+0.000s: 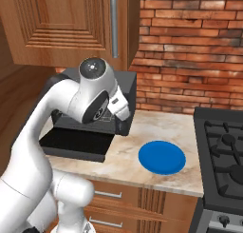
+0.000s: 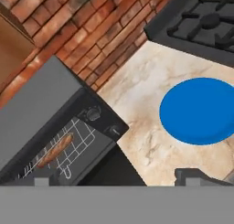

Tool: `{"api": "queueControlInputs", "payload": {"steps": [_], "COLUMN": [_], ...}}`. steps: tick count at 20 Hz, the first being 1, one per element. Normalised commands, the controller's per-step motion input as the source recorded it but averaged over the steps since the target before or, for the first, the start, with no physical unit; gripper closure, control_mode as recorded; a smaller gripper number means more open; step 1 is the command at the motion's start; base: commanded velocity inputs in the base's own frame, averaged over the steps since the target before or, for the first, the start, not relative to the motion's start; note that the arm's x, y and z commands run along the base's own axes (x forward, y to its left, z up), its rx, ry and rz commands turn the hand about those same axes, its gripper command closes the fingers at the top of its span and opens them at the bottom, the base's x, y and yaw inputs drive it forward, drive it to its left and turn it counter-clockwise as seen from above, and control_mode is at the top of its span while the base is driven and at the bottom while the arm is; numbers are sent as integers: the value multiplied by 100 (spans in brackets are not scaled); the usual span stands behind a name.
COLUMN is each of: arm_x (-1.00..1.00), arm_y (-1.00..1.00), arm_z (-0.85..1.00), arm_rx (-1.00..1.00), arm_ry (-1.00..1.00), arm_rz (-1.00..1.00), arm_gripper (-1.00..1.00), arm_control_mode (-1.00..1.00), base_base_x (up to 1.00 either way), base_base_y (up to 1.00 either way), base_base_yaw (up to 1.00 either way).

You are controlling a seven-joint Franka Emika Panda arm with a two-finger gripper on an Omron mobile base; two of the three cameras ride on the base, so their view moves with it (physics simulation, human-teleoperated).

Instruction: Pull the toaster oven rack outwards. Pick up the baguette from the plate and place it on the toaster oven rack. Close the toaster oven door fully and set the temperature to the lowest setting.

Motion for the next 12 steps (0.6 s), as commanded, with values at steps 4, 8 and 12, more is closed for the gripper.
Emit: {"api": "queueControlInputs", "payload": {"steps": [4, 8, 12], "arm_x": [-6, -22, -41], "arm_y": [0, -6, -20], "arm_z": [-48, -57, -61], "arm_rx": [6, 37, 50], "arm_ry": [39, 15, 0], "arm_rz": [19, 7, -2], "arm_gripper": [-100, -100, -100], "arm_control_mode": [-100, -100, -100], "base_base_x": [0, 0, 0], "base_base_y": [0, 0, 0], "base_base_yaw": [0, 0, 0]}}
